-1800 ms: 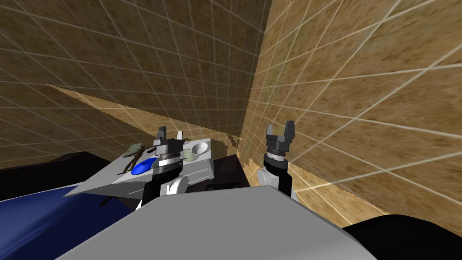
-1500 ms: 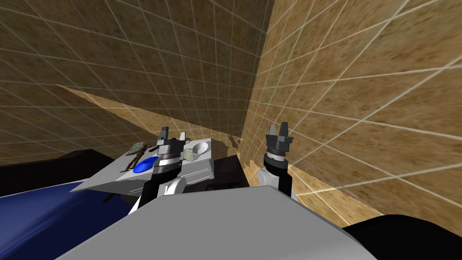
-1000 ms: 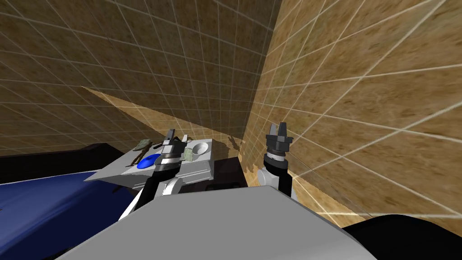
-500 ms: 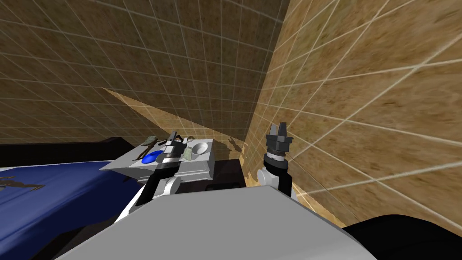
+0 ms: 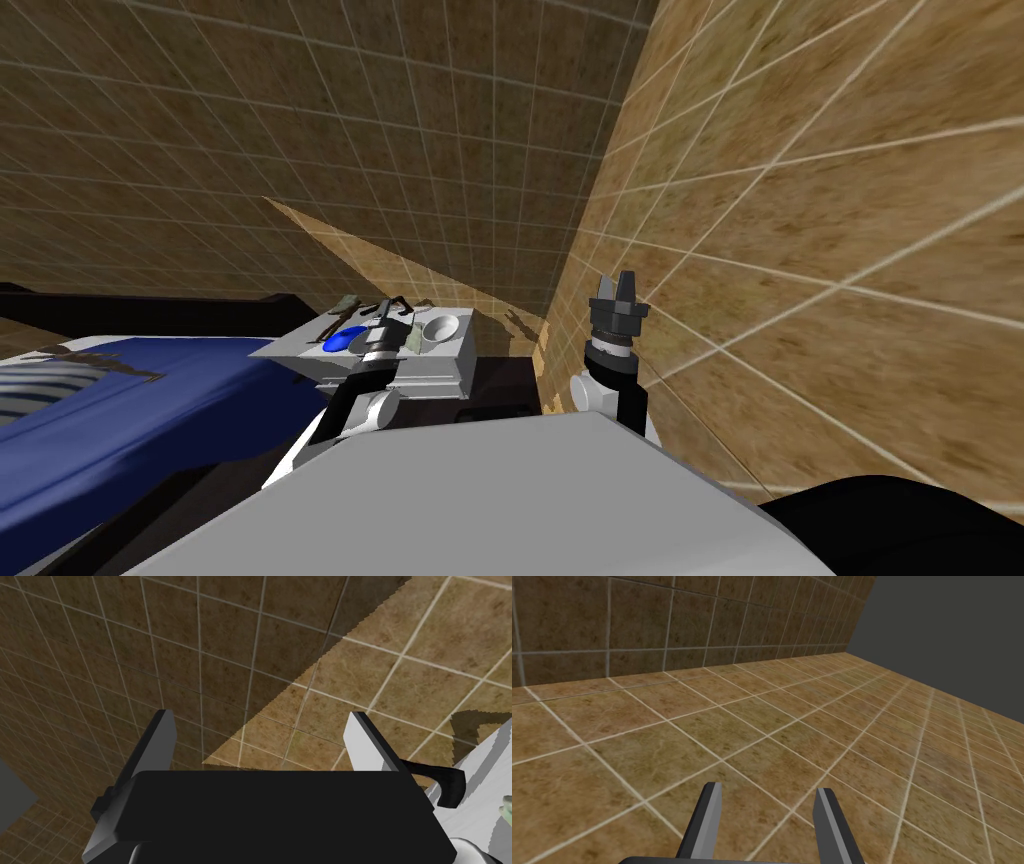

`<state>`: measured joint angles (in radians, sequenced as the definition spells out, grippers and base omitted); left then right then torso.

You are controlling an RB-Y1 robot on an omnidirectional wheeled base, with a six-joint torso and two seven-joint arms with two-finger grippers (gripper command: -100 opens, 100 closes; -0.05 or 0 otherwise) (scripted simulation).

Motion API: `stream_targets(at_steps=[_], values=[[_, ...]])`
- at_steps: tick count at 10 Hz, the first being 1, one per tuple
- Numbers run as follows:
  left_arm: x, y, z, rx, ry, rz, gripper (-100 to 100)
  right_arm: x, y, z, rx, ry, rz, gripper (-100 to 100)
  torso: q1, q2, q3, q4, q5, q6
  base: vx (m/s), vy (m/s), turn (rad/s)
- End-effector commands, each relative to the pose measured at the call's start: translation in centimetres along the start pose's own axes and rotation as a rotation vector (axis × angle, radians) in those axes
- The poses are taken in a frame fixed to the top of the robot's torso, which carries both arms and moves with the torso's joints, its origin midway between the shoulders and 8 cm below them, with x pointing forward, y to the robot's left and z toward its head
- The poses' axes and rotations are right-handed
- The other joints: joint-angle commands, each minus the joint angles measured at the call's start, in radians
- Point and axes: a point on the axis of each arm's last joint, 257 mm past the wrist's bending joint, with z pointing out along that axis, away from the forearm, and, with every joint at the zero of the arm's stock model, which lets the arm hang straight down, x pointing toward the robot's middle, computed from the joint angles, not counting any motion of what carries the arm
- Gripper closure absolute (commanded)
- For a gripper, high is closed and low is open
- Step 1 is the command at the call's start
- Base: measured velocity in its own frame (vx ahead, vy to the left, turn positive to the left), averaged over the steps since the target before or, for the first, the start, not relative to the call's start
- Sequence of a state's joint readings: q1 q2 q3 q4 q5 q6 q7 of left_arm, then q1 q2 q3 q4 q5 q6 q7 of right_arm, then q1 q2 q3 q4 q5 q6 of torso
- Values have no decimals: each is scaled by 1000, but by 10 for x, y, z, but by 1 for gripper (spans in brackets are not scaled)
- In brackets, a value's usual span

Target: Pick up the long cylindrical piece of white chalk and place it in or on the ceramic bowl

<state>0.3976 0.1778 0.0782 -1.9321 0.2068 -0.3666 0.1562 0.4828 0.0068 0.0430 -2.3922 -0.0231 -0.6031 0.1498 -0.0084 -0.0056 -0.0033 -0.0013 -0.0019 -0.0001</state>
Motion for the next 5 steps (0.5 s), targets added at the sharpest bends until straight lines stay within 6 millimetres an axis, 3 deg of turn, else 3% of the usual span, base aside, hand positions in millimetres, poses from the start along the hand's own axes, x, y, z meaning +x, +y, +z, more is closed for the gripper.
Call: stream_targets(at_steps=[1, 5], values=[[-16, 16, 1, -39, -39, -43, -100, 0, 0, 0, 0, 0, 0, 0, 0, 0, 0, 0, 0, 0, 73, -156, 145], [-61, 56, -15, -108, -165, -194, -100, 0, 0, 0, 0, 0, 0, 0, 4, -2, -1, 0, 1, 0, 80, -97, 68]])
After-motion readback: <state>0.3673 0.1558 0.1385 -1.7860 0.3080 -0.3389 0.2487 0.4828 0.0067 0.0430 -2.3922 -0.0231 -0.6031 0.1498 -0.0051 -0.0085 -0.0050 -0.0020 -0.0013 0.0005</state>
